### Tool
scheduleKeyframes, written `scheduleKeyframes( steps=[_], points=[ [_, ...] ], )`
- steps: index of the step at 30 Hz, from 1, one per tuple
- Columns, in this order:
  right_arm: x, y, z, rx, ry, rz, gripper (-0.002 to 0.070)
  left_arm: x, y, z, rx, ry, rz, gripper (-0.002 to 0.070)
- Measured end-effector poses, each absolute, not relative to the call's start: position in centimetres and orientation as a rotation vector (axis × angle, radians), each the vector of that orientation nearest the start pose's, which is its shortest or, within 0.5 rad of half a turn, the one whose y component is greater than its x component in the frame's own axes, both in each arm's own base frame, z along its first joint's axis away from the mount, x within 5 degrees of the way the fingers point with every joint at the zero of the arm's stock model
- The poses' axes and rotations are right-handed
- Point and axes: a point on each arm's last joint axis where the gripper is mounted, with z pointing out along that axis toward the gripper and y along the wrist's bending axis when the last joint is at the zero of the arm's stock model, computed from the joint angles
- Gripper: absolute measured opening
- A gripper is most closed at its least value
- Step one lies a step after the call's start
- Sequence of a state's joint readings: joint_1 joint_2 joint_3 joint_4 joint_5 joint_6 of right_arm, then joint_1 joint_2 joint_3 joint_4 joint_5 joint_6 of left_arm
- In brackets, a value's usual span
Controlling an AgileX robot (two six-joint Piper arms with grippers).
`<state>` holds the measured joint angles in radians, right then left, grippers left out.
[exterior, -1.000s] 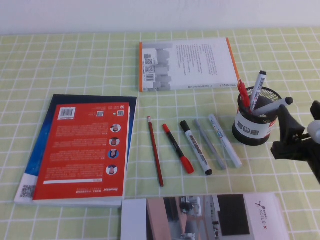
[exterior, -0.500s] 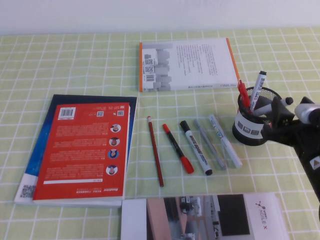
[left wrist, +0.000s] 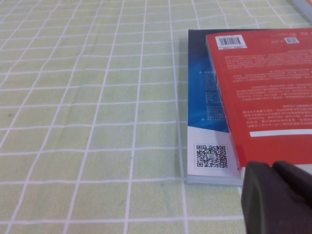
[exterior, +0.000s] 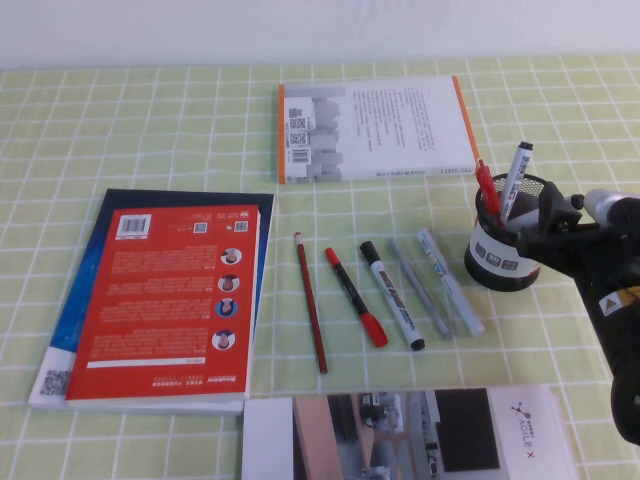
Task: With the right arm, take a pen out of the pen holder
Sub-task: 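Take a marker out of the pen holder and lay it on the table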
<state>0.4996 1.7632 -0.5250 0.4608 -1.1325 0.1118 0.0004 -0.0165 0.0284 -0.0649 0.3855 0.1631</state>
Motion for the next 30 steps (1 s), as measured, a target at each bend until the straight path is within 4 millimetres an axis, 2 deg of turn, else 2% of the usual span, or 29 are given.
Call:
scheduleKeyframes(
  steps=[9,25,30],
  points=[
    [28.6,11.4,15.9,0.215,1.642,0.321,0.0414,5.2,-0.2,17.0,0.113,1.877,0.048,-0.0005],
    [29.7,11.5,15.8,0.301,1.620,0.367,0.0412,5.2,-0.2,17.0,0.113,1.877,0.048,-0.0005],
    [29.7,11.5,15.8,0.305,1.620,0.371,0.0374,5.2,-0.2,17.0,0.113,1.877,0.048,-0.0005]
  ],
)
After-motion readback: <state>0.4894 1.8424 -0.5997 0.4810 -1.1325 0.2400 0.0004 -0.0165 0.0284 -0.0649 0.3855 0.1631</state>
